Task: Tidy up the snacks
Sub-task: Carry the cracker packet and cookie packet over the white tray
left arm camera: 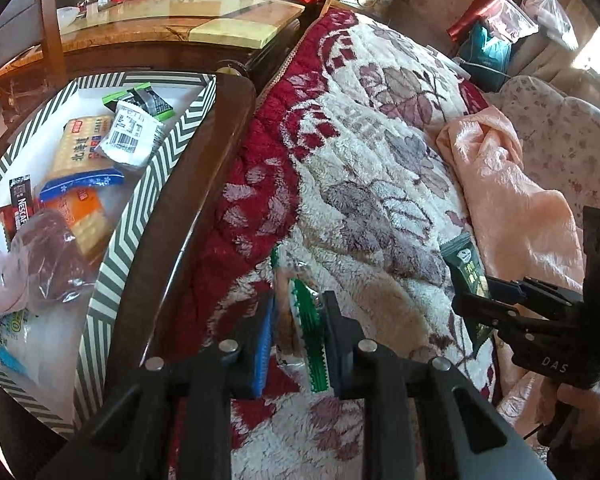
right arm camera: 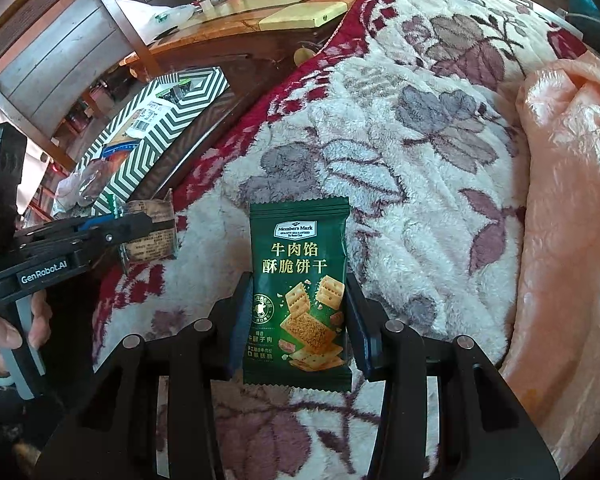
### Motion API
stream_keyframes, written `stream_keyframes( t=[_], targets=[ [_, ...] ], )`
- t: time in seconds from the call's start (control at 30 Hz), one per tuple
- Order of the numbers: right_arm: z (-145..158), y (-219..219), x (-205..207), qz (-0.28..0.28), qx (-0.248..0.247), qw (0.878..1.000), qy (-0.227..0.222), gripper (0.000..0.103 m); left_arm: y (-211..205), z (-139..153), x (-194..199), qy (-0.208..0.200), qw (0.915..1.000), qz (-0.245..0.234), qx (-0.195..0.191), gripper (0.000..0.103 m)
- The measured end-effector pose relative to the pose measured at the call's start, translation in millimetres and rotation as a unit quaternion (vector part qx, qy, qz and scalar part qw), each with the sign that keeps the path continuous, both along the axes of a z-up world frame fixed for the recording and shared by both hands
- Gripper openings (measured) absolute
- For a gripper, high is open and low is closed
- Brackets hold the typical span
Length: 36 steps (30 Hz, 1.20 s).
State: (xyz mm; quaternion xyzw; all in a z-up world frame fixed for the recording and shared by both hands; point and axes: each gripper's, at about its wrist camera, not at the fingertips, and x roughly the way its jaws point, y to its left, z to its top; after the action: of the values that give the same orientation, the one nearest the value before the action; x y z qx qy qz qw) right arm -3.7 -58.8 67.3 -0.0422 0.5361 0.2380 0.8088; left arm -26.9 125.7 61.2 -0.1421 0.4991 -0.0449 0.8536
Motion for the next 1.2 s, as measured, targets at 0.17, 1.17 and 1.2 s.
stream_keyframes(
  t=[0.17,1.17,1.2],
  targets=[
    [4.9,6.9,-1.1,0.007,0.003,1.0,-0.005,0.042,2.1,9.4,-2.4,-0.01,0.9999,0.002,0.003,0.025],
    [41.8,118.6,-2.2,0.114,-0.005,0.993,-0.03,0.042,94.0,63.0,-18.7,-0.067,0.9922,0.093,0.049,0.025],
    [42.9,124.5,-1.7,0.118,-0.005,0.992,-0.031,0.042,99.3,63.8,-19.4,-0.068,0.9918,0.097,0.05,0.025]
  ],
)
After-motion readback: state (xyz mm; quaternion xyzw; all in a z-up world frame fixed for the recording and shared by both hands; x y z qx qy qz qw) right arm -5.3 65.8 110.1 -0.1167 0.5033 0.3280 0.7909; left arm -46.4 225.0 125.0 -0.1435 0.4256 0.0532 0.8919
